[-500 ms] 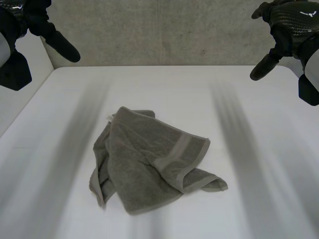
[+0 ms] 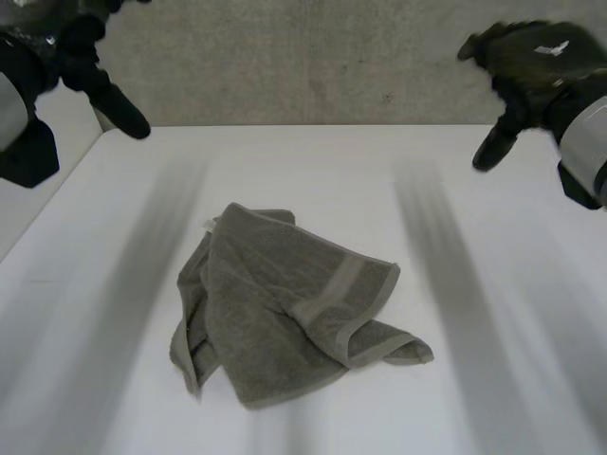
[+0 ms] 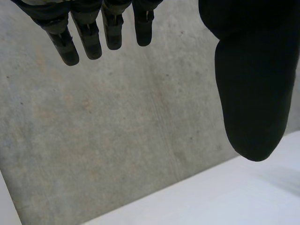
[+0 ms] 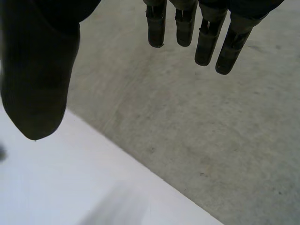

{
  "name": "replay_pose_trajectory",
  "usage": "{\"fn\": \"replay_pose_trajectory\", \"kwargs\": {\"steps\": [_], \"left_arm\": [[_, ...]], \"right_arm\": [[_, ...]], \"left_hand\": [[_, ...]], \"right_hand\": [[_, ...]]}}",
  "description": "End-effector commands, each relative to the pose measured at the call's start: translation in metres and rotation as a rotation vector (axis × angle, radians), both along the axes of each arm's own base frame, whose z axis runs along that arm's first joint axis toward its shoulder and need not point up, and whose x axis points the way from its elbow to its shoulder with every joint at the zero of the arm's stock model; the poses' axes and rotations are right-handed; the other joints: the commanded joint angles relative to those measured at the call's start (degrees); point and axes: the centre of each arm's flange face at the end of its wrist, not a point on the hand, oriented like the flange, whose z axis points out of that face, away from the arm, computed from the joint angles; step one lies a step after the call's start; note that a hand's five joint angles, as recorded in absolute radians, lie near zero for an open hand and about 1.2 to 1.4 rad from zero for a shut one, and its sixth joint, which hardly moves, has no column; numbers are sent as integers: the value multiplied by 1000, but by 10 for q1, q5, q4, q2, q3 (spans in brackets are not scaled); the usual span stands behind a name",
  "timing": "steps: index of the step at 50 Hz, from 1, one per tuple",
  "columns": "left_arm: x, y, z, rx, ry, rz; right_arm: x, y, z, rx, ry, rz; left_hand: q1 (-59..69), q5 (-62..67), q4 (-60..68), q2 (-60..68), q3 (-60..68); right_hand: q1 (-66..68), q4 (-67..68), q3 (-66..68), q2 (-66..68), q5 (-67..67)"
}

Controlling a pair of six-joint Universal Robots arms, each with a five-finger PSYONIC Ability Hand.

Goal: Fold the laundry

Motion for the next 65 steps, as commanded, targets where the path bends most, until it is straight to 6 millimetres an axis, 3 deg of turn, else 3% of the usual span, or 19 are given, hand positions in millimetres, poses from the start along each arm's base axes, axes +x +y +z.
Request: {"fn": "replay_pose_trajectory", "kwargs": {"steps": [1, 3, 5, 6, 8, 16, 27, 38, 42, 43, 44, 45, 46, 49, 52, 55, 57, 60, 65], "left_arm": [[-3, 6, -38, 72, -115, -39], [-4, 7, -52, 92, -151, -47], [-1, 8, -81, 134, -212, -49], [-1, 8, -81, 134, -212, -49], [2, 13, -110, 176, -253, -55], [8, 27, -168, 255, -285, -58], [10, 31, -212, 339, -307, -61], [8, 26, -241, 433, -336, -69], [7, 24, -244, 423, -333, -68], [6, 22, -243, 405, -328, -67], [6, 20, -243, 389, -322, -67], [6, 20, -243, 389, -322, -67], [5, 18, -242, 368, -315, -64], [6, 16, -237, 343, -305, -59], [5, 15, -226, 308, -295, -57], [5, 16, -215, 272, -283, -55], [9, 16, -188, 188, -254, -33], [15, 15, -165, 114, -224, -14], [22, 16, -139, 42, -170, -19]], "right_arm": [[31, 38, -38, -76, 371, 254], [37, 49, -47, -93, 438, 315], [44, 69, -69, -105, 540, 430], [44, 69, -69, -105, 540, 431], [47, 80, -80, -102, 572, 491], [55, 125, -137, -16, 637, 740], [59, 120, -190, -90, 634, 716], [67, 112, -221, -97, 647, 710], [70, 107, -222, -123, 642, 693], [72, 103, -219, -147, 634, 677], [72, 103, -219, -147, 633, 677], [73, 96, -216, -167, 617, 651], [74, 92, -211, -194, 608, 625], [75, 82, -197, -237, 569, 551], [74, 76, -187, -249, 533, 503], [63, 53, -166, -237, 440, 372], [41, 22, -143, -212, 328, 232], [30, 10, -129, -210, 264, 176], [-8, -30, -98, -106, 92, 31]], "left_hand": [[0, -8, 0, 1, 0], [0, -8, 0, 1, 0], [0, -8, 0, 1, 0], [0, -8, 0, 1, 0], [0, -8, 0, 1, 0], [10, 2, 10, 11, 11], [20, 12, 21, 21, 21], [91, 82, 91, 91, 91], [195, 187, 196, 196, 196], [289, 280, 289, 289, 289], [411, 403, 411, 412, 411], [412, 404, 413, 413, 413], [542, 534, 542, 543, 542], [689, 681, 689, 690, 689], [690, 681, 690, 690, 690], [690, 681, 690, 690, 690], [690, 681, 690, 690, 690], [690, 681, 690, 690, 690], [690, 681, 690, 690, 690]], "right_hand": [[-32, -47, -38, -41, -35], [-32, -47, -38, -41, -35], [-32, -47, -38, -41, -35], [-32, -47, -38, -41, -35], [-32, -47, -38, -41, -35], [-32, -47, -38, -41, -35], [-15, -30, -20, -24, -17], [113, 98, 108, 104, 111], [245, 230, 240, 237, 243], [356, 341, 351, 347, 354], [357, 342, 352, 348, 355], [502, 487, 497, 493, 500], [653, 638, 648, 645, 651], [668, 653, 662, 659, 665], [668, 653, 662, 659, 665], [668, 653, 662, 659, 665], [668, 653, 662, 659, 665], [668, 653, 662, 659, 665], [668, 653, 662, 659, 665]]}}
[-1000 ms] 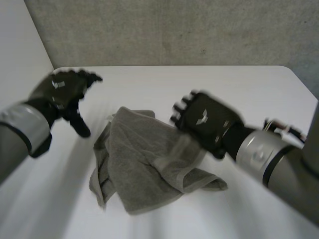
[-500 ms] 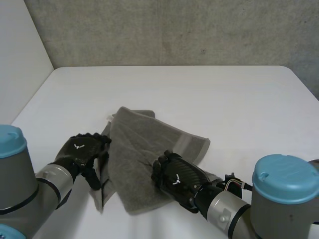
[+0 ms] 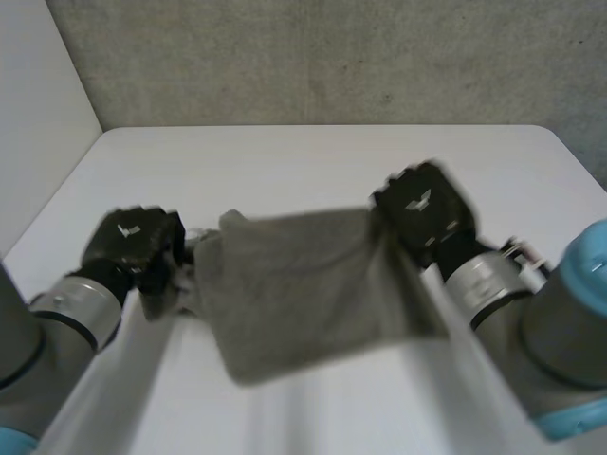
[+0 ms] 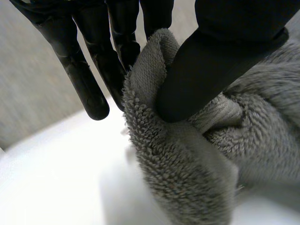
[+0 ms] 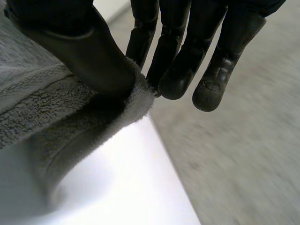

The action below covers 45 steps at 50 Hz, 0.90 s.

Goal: Fold the laundry

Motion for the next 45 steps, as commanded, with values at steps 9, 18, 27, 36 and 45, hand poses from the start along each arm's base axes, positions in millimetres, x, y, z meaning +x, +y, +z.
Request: {"fn": "replay_pose_trajectory", "kwargs": {"steps": [9, 18, 27, 36, 45], "left_arm": [[10, -2, 52, -78, 197, -21], [-4, -51, -5, 157, 242, 21], [-14, -99, -30, 248, 295, 73], [-12, -133, -2, 95, 334, 152], [-16, -166, 0, 1, 347, 181]], "right_arm": [[-49, -87, 30, 320, -304, -229], [-22, -130, -25, 553, -222, -253], [-27, -160, -31, 500, -217, -379], [-36, -138, 11, 425, -218, -367], [-41, -88, 30, 309, -80, -259]], "left_hand": [[133, 121, 104, 108, 106], [133, 121, 104, 108, 106], [133, 121, 104, 108, 106], [133, 121, 104, 108, 106], [133, 121, 104, 108, 106]], "right_hand": [[64, 35, 36, 57, 41], [49, 20, 22, 42, 27], [-422, -452, -450, -430, -445], [-636, -665, -664, -643, -659], [-636, -665, -664, -643, -659]]}}
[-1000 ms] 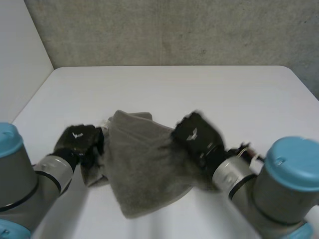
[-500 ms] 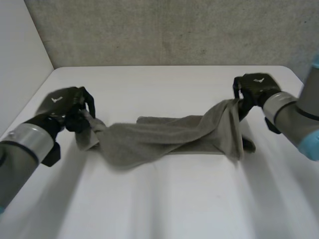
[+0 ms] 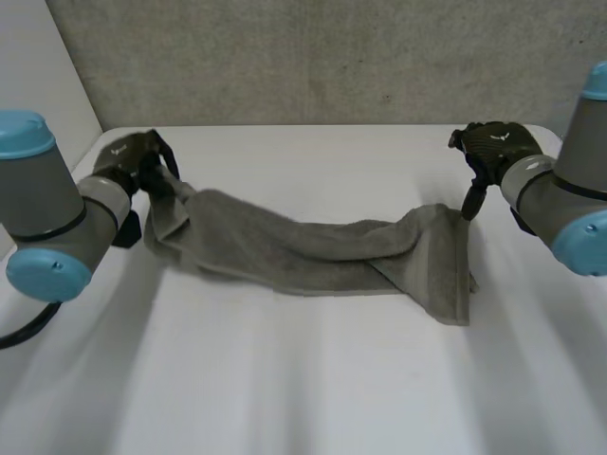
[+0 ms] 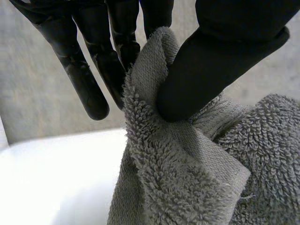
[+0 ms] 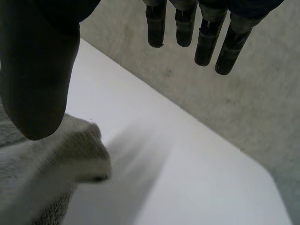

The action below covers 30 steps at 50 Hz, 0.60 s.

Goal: Fold the laundry

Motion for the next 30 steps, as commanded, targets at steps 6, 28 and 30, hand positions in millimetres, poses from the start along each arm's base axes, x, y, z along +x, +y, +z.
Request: {"fn": "replay_pose_trajectory", "kwargs": {"steps": [6, 28, 30], "left_arm": [[-5, -28, -26, -4, -11, 18], [9, 4, -8, -4, -76, 5], [11, 11, -5, -7, -80, -7]], "right_arm": [[-6, 91, -16, -111, 280, 243], [-18, 128, -92, 94, 76, 203], [-18, 125, -95, 113, 51, 193]], "left_hand": [[-43, -56, -74, -72, -72], [-533, -546, -564, -562, -562], [-530, -542, -560, -558, -558]], "right_hand": [[-35, -50, -39, -44, -35], [32, 17, 27, 23, 31], [33, 18, 29, 24, 33]]}}
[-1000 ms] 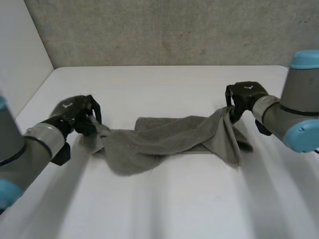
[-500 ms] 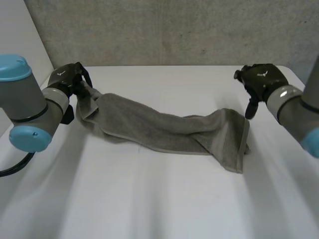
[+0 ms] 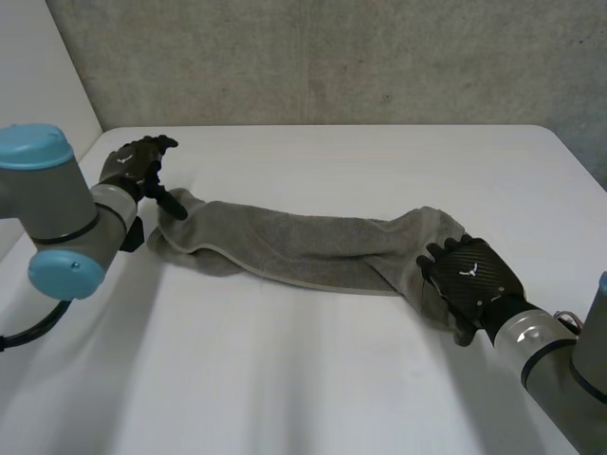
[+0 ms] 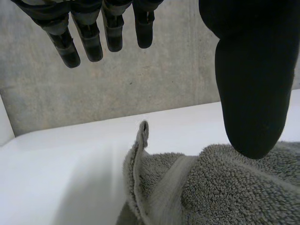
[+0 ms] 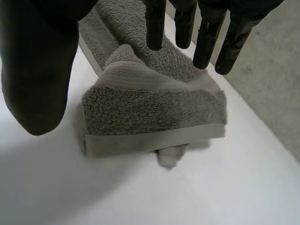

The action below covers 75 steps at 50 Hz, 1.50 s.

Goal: Fold the laundry

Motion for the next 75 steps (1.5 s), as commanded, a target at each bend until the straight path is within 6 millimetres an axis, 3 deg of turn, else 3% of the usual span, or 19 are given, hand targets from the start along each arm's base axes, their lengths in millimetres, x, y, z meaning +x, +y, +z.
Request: {"fn": "replay_pose_trajectory", "kwargs": {"steps": [1, 8, 14, 28, 33, 34, 35, 37, 44, 62, 75], "left_arm": [[12, 31, 18, -12, -35, -30], [27, 60, 17, -23, -119, -132], [44, 77, 4, -18, -196, -189], [52, 75, -11, -63, -216, -192], [51, 70, -18, -89, -220, -193], [51, 70, -18, -89, -220, -193], [50, 69, -20, -97, -222, -194], [49, 67, -22, -106, -225, -197], [45, 61, -28, -142, -236, -205], [40, 60, -39, -131, -235, -219], [40, 62, -39, -127, -234, -218]], "right_arm": [[4, -14, -15, 121, -149, -72], [6, -24, -26, 151, -148, -84], [8, -34, -27, 136, -148, -96], [10, -52, -26, 103, -149, -122], [9, -52, -25, 110, -150, -129], [8, -50, -24, 117, -151, -130], [8, -50, -24, 117, -151, -131], [7, -42, -20, 151, -168, -137], [5, -34, -12, 218, -250, -170], [11, -41, -40, 289, -255, -180], [9, -59, -36, 173, -280, -213]], "left_hand": [[16, 14, 18, 18, 18], [23, 21, 25, 25, 25], [21, 19, 23, 23, 23], [21, 19, 23, 23, 23], [21, 19, 23, 23, 23], [21, 19, 23, 23, 23], [21, 19, 23, 23, 23], [21, 19, 23, 23, 23], [26, 24, 28, 28, 28], [28, 26, 30, 30, 30], [25, 22, 26, 27, 26]], "right_hand": [[7, 18, 9, 12, 1], [22, 34, 24, 27, 17], [142, 153, 144, 146, 136], [506, 518, 508, 511, 501], [433, 444, 435, 437, 427], [309, 321, 312, 314, 304], [308, 320, 310, 313, 303], [137, 148, 139, 142, 132], [110, 121, 112, 114, 104], [175, 187, 177, 180, 170], [488, 499, 490, 493, 482]]}}
